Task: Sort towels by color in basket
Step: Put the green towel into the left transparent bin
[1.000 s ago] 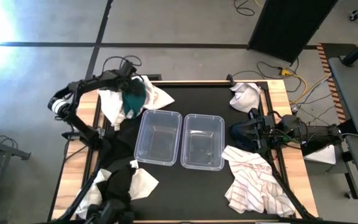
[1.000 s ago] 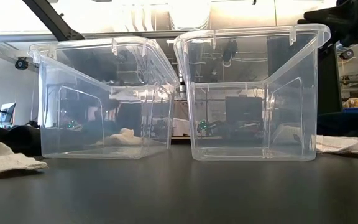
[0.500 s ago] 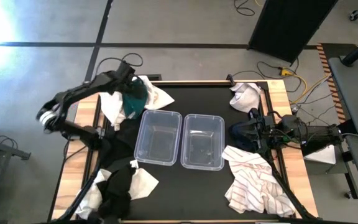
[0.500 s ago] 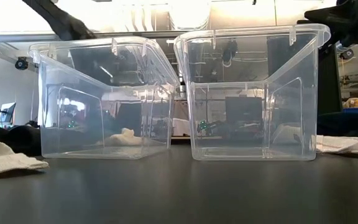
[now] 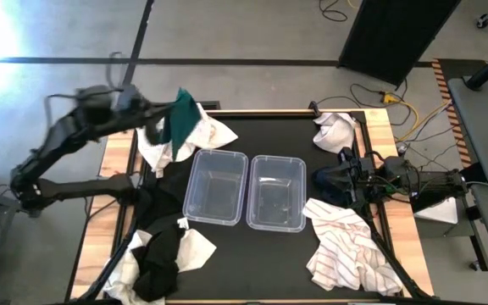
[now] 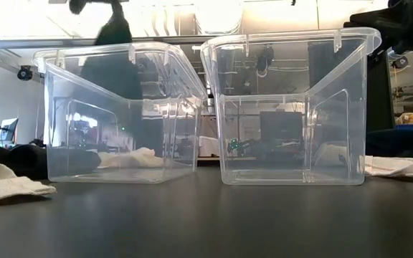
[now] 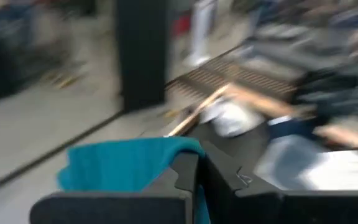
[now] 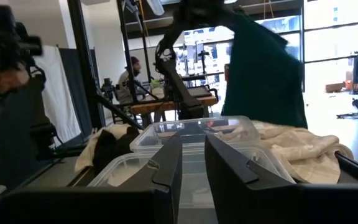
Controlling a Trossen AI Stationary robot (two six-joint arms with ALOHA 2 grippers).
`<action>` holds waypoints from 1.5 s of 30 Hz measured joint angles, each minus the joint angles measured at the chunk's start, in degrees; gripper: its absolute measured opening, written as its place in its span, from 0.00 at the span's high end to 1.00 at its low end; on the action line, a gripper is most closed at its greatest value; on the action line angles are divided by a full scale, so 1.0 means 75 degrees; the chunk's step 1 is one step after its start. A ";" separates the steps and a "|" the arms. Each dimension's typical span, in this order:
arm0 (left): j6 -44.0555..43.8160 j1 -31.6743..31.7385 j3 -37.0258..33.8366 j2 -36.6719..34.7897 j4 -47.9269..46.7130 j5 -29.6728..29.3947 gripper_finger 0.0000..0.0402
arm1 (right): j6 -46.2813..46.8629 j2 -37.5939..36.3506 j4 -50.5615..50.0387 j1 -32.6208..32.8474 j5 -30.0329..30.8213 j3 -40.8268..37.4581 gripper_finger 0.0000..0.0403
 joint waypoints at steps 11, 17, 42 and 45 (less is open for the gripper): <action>-0.0682 -0.2101 0.2096 -0.0154 -0.0032 0.1548 1.00 | 0.0000 0.0000 -0.0003 0.0000 0.0002 0.0000 0.81; -0.0682 -0.2805 0.1794 -0.0027 0.0047 0.1523 1.00 | 0.0000 0.0000 -0.0003 0.0000 0.0002 0.0000 0.78; -0.0306 -0.3263 0.0446 0.1539 -0.0088 0.0258 1.00 | 0.0000 0.0000 -0.0003 0.0000 0.0002 0.0000 0.85; -0.0872 -0.3513 0.0294 0.1400 -0.0544 0.0726 1.00 | 0.0000 0.0000 -0.0003 0.0000 0.0000 0.0000 0.85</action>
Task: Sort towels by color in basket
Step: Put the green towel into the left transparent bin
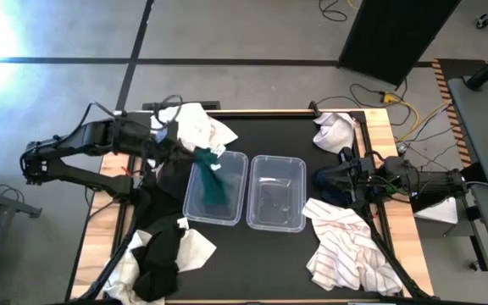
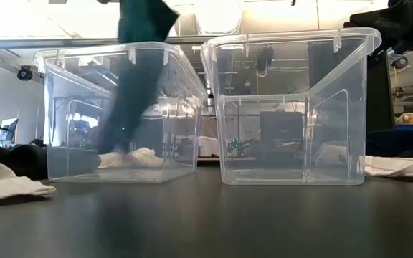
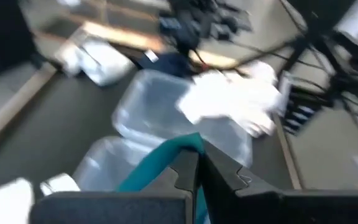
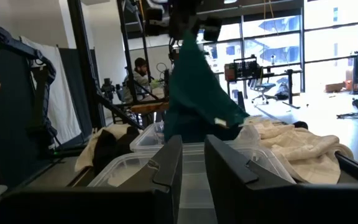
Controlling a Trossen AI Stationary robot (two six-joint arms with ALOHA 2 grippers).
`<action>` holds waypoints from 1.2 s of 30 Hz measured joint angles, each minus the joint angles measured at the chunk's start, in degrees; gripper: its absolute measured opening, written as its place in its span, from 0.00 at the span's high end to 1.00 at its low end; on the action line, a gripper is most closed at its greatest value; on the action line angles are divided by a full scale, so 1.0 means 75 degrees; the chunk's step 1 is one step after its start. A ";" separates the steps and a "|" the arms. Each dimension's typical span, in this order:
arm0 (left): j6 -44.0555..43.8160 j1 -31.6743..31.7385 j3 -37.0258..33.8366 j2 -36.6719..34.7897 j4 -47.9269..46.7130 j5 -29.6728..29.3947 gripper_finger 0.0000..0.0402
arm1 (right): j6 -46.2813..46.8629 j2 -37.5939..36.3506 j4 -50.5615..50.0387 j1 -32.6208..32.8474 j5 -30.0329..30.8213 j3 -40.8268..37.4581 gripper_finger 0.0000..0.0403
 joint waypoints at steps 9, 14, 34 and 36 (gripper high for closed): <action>-0.0211 -0.0911 -0.1902 -0.0128 0.1620 -0.0911 1.00 | 0.0000 0.0000 0.0002 0.0000 0.0003 0.0000 0.80; -0.0063 -0.0911 -0.3064 0.0118 0.3119 -0.0968 1.00 | 0.0000 0.0000 0.0000 0.0000 0.0000 0.0003 0.78; -0.0815 -0.0680 -0.0721 0.2722 -0.1296 -0.1322 0.61 | -0.0006 0.0000 0.0000 -0.0002 0.0001 0.0000 0.82; -0.1163 -0.0741 0.0007 0.2980 -0.2344 -0.1178 0.57 | -0.0033 0.0000 0.0000 -0.0001 0.0003 0.0000 0.83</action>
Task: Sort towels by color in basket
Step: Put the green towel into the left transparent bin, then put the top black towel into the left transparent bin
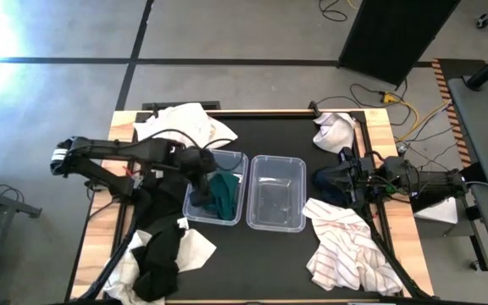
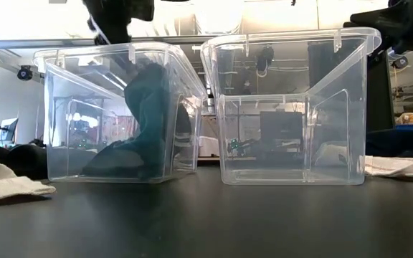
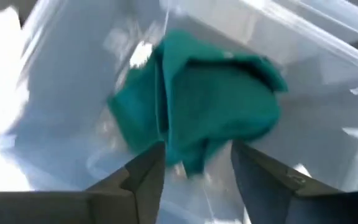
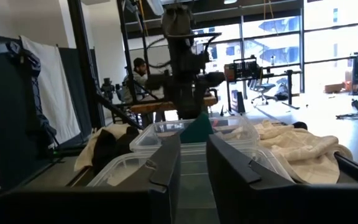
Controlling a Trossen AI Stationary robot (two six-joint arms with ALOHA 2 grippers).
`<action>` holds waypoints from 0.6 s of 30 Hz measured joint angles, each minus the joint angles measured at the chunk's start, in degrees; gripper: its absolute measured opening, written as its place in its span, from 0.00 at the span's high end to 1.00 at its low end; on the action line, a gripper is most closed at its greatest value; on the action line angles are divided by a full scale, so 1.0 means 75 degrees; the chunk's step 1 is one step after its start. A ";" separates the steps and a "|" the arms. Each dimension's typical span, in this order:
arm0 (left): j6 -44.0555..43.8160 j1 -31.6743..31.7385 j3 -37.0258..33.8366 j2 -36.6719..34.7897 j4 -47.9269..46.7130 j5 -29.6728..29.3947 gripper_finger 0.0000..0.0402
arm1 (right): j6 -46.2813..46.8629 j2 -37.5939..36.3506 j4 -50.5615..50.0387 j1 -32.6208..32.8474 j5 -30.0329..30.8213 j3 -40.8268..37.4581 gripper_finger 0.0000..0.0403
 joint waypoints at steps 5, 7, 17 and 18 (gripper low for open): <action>-0.0538 -0.0429 0.1284 0.0364 -0.1387 -0.0033 0.52 | 0.0028 0.0000 0.0003 0.0001 0.0000 0.0000 0.85; -0.0839 -0.0705 0.1593 0.0391 -0.1825 -0.0041 0.52 | 0.0026 0.0000 0.0000 0.0000 -0.0001 0.0000 0.85; -0.3407 -0.1851 0.1014 -0.0362 -0.3812 -0.0484 0.52 | -0.0098 0.0003 0.0029 0.0001 0.0000 0.0000 0.81; -0.3543 -0.1852 0.0763 -0.0500 -0.3750 -0.0509 0.52 | -0.0145 0.0004 0.0028 -0.0001 0.0003 0.0000 0.81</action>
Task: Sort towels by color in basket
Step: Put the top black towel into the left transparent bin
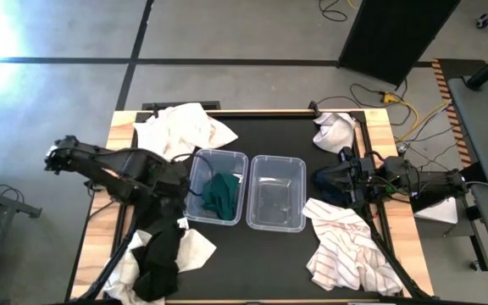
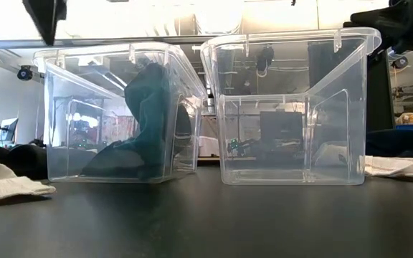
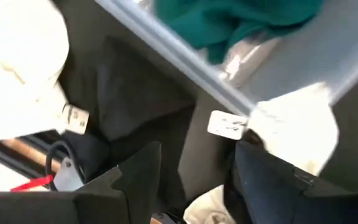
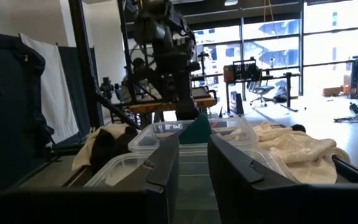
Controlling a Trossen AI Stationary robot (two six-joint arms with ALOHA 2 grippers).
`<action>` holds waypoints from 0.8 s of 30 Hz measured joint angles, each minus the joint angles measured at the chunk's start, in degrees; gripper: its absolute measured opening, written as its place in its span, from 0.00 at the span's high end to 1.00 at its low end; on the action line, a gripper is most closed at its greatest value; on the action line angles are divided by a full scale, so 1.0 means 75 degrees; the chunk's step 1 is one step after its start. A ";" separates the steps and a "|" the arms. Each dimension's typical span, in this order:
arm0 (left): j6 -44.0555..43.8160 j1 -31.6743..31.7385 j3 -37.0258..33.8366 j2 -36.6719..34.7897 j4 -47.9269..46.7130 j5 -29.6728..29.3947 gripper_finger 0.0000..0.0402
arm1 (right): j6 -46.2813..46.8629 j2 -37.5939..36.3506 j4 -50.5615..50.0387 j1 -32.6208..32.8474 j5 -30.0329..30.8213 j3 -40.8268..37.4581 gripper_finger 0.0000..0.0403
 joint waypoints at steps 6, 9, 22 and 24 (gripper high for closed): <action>-0.0358 0.0518 -0.1722 -0.0742 0.0354 -0.0107 0.48 | 0.0097 0.0008 -0.0002 0.0000 0.0000 0.0000 0.78; -0.0279 0.0926 -0.2339 -0.0910 0.0361 -0.0103 0.45 | 0.0091 0.0008 -0.0002 0.0002 -0.0003 0.0000 0.77; 0.4000 0.1436 -0.3662 -0.0245 0.1112 -0.0164 0.46 | 0.0122 0.0014 -0.0048 0.0001 -0.0003 0.0000 0.79; 0.4088 0.1440 -0.3757 -0.0154 0.1122 -0.0217 0.47 | 0.0123 0.0014 -0.0089 0.0002 -0.0003 0.0000 0.81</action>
